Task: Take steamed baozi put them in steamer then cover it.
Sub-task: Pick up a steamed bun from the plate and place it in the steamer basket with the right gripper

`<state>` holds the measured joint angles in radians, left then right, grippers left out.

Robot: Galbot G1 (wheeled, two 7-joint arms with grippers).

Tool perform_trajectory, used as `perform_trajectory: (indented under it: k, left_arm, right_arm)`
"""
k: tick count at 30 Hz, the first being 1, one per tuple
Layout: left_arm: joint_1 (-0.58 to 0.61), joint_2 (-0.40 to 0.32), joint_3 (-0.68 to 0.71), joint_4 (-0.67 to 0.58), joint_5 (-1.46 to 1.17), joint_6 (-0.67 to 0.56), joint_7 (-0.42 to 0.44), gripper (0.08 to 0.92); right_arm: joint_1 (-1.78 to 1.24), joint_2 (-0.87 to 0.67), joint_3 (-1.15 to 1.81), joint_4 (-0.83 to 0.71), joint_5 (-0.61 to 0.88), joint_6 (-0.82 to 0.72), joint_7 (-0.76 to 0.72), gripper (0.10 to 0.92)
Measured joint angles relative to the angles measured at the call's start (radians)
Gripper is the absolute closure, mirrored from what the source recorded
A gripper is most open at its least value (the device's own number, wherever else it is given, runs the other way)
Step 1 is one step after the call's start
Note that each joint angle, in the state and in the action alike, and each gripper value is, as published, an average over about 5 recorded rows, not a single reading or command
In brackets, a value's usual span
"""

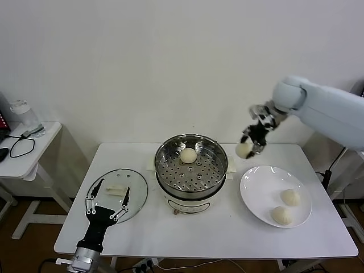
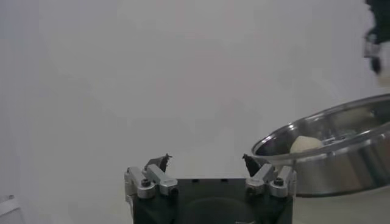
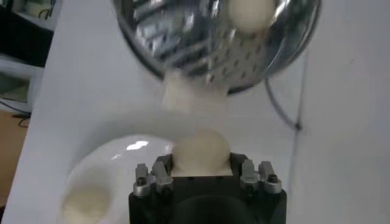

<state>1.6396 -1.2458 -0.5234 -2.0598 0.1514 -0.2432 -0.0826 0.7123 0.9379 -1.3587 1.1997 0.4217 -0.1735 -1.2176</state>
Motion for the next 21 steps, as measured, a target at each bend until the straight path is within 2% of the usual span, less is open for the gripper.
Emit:
perform_trajectory:
  k: [12,21]
  left_arm:
    - [-0.013,0.008,0.012,0.010,-0.002,0.001,-0.002,0.177]
    - [-0.014,0.009,0.015,0.013,-0.003,-0.002,-0.002,0.177]
  right_arm:
    - [0.018,0.266,-0.070,-0.044,0.095,-0.060,0.058,0.397]
    - [-0.034,0.386,-0.099,-0.095,0.100,-0.078,0.083,0.397]
